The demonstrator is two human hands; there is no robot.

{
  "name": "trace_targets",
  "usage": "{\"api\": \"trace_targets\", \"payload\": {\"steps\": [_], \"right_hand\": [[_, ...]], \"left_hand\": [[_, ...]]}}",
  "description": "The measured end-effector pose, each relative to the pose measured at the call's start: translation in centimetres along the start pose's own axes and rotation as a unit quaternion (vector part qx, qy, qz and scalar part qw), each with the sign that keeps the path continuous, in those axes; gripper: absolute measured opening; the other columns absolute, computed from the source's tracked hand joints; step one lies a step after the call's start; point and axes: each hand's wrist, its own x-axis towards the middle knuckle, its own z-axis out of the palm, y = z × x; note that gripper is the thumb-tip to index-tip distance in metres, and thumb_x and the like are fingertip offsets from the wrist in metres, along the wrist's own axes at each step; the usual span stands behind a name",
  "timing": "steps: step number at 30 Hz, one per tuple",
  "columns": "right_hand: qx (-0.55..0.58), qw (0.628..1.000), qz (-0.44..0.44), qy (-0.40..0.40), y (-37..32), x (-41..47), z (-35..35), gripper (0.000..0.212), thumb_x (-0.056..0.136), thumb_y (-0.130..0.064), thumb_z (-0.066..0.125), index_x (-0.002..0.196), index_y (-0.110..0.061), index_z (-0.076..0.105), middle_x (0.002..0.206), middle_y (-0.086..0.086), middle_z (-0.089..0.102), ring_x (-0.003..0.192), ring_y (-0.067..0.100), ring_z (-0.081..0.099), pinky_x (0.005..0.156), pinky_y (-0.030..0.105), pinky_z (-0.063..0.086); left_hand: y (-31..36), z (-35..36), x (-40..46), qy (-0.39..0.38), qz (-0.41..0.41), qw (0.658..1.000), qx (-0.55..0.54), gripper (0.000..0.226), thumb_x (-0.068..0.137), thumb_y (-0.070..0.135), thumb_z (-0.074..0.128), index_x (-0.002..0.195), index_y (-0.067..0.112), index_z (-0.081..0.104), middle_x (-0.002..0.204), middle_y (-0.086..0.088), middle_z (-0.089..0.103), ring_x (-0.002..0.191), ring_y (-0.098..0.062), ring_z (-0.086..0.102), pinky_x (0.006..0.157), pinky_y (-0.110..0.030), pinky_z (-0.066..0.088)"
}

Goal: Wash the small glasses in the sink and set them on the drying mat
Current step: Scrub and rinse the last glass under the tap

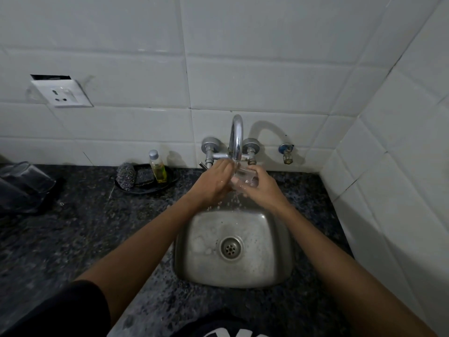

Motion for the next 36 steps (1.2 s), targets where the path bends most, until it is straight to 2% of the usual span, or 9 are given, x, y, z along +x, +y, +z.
{"api": "trace_targets", "payload": {"steps": [2, 7, 12, 14, 18, 22, 28, 33, 36], "right_hand": [[-0.019, 0.999, 0.027, 0.01, -0.2, 0.3, -0.2, 0.06, 0.089, -0.051, 0.079, 0.135, -0.019, 0.058, 0.117, -0.005, 0.069, 0.09, 0.007, 0.072, 0.073, 0.022, 0.061], [-0.106, 0.983, -0.13, 0.076, 0.9, -0.1, 0.4, 0.062, 0.081, -0.04, 0.088, 0.134, -0.022, 0.061, 0.123, -0.008, 0.064, 0.106, 0.007, 0.066, 0.087, 0.028, 0.06], [0.05, 0.995, 0.08, 0.021, -0.4, 0.5, 0.3, 0.06, 0.089, -0.06, 0.075, 0.13, -0.019, 0.058, 0.121, 0.002, 0.068, 0.092, 0.014, 0.075, 0.077, 0.036, 0.066], [-0.057, 0.997, 0.002, 0.055, -0.2, 0.3, 0.2, 0.056, 0.088, -0.054, 0.078, 0.127, -0.018, 0.061, 0.11, -0.005, 0.07, 0.086, 0.01, 0.074, 0.076, 0.031, 0.064], [-0.118, 0.98, -0.148, 0.056, 0.8, -0.1, 0.7, 0.059, 0.084, -0.034, 0.086, 0.134, -0.022, 0.059, 0.128, -0.005, 0.061, 0.113, 0.01, 0.064, 0.093, 0.03, 0.059], [0.044, 0.997, 0.061, 0.006, -0.3, 0.0, 0.6, 0.065, 0.09, -0.056, 0.076, 0.138, -0.021, 0.05, 0.126, -0.001, 0.067, 0.09, 0.011, 0.075, 0.081, 0.03, 0.064], [-0.08, 0.988, -0.125, 0.034, 0.6, -0.3, 0.1, 0.064, 0.082, -0.026, 0.089, 0.136, -0.021, 0.055, 0.124, -0.007, 0.061, 0.109, 0.001, 0.064, 0.087, 0.02, 0.059], [0.036, 0.997, 0.063, -0.016, -0.2, -0.3, 0.1, 0.069, 0.089, -0.056, 0.076, 0.14, -0.02, 0.047, 0.109, -0.002, 0.074, 0.083, 0.013, 0.077, 0.08, 0.035, 0.065], [-0.087, 0.993, -0.067, 0.032, 0.2, -0.5, -0.1, 0.062, 0.084, -0.043, 0.085, 0.134, -0.024, 0.054, 0.114, -0.006, 0.07, 0.095, 0.007, 0.072, 0.081, 0.028, 0.062]], "left_hand": [[0.2, 0.3, -0.1, 0.006, 0.0, 1.0, 0.0, 0.042, 0.094, 0.016, 0.064, 0.127, -0.009, 0.055, 0.123, -0.024, 0.06, 0.113, -0.037, 0.057, 0.1, -0.045, 0.049], [0.3, 0.3, 0.1, 0.022, -0.021, 0.998, -0.046, 0.035, 0.09, 0.012, 0.071, 0.116, -0.004, 0.054, 0.116, -0.02, 0.057, 0.107, -0.033, 0.054, 0.089, -0.044, 0.051], [0.4, 0.7, -0.2, 0.005, -0.038, 0.999, -0.035, 0.047, 0.085, 0.012, 0.075, 0.124, -0.006, 0.056, 0.122, -0.021, 0.059, 0.111, -0.037, 0.056, 0.094, -0.045, 0.051], [0.4, 1.0, -0.3, 0.0, -0.059, 0.997, -0.053, 0.047, 0.088, 0.019, 0.07, 0.128, -0.003, 0.055, 0.124, -0.018, 0.059, 0.114, -0.036, 0.056, 0.095, -0.048, 0.051], [0.1, 0.4, -0.1, 0.003, -0.051, 0.996, -0.074, 0.04, 0.089, 0.015, 0.067, 0.122, -0.001, 0.054, 0.118, -0.018, 0.059, 0.108, -0.033, 0.055, 0.089, -0.045, 0.051], [0.0, 0.5, -0.1, 0.013, -0.04, 0.997, -0.067, 0.038, 0.087, 0.011, 0.073, 0.119, 0.0, 0.054, 0.117, -0.016, 0.059, 0.108, -0.032, 0.055, 0.09, -0.043, 0.05], [-0.1, 0.3, 0.3, -0.013, -0.051, 0.996, -0.079, 0.047, 0.092, 0.031, 0.063, 0.126, 0.0, 0.055, 0.122, -0.016, 0.06, 0.112, -0.031, 0.056, 0.089, -0.044, 0.051], [-0.1, 0.4, 0.4, 0.011, -0.021, 0.998, -0.064, 0.043, 0.094, 0.021, 0.07, 0.127, -0.003, 0.058, 0.122, -0.017, 0.062, 0.112, -0.033, 0.058, 0.094, -0.042, 0.05], [0.1, 0.5, 0.2, 0.012, -0.028, 0.997, -0.072, 0.046, 0.093, 0.025, 0.071, 0.128, -0.001, 0.057, 0.121, -0.016, 0.062, 0.11, -0.032, 0.058, 0.091, -0.044, 0.052]]}}
